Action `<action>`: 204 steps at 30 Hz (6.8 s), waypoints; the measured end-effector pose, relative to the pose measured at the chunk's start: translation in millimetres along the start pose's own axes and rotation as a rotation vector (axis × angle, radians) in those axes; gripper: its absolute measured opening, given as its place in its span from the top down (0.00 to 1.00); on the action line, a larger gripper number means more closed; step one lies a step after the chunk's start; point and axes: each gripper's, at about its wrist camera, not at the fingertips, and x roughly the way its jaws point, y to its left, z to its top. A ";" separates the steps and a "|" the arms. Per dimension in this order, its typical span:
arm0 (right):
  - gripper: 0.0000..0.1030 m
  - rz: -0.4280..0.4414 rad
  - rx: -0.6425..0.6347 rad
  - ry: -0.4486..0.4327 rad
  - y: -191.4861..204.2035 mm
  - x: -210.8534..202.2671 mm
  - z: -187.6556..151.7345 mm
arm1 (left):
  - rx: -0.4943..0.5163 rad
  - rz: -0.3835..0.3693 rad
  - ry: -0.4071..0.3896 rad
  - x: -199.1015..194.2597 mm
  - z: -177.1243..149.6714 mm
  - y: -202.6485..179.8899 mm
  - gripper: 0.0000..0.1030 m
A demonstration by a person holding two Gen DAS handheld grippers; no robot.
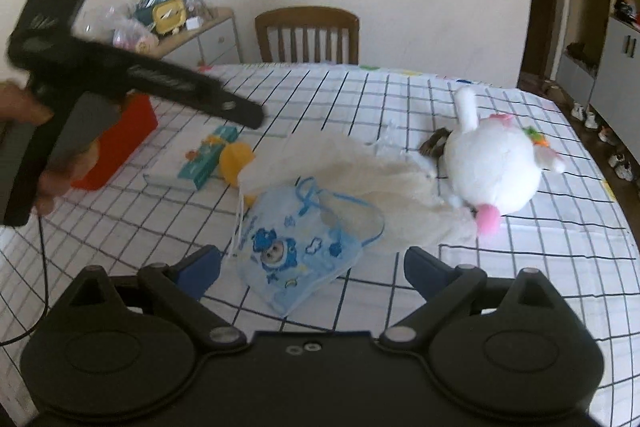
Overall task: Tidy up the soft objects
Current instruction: 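Grasp the blue printed bib with the right tool while the left tool grasps white mesh fabric, then carry the bib with the right tool while the left tool carries the mesh over the tin, then open the right tool releasing the bib while the left tool releases the mesh into the tin, then move both tools back toward the yellow chicken and white tulle beside the bunny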
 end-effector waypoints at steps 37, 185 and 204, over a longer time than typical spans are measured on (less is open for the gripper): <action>0.25 -0.008 -0.224 0.097 26.7 83.7 -5.2 | -0.113 -0.004 0.181 78.7 9.8 15.6 0.67; 0.15 0.330 -0.209 0.043 251.2 115.5 140.3 | -0.286 0.295 0.036 -135.1 -75.4 290.7 0.25; 0.04 0.296 -0.135 -0.113 169.8 24.1 126.4 | -0.255 0.246 -0.084 -174.8 -53.1 196.5 0.17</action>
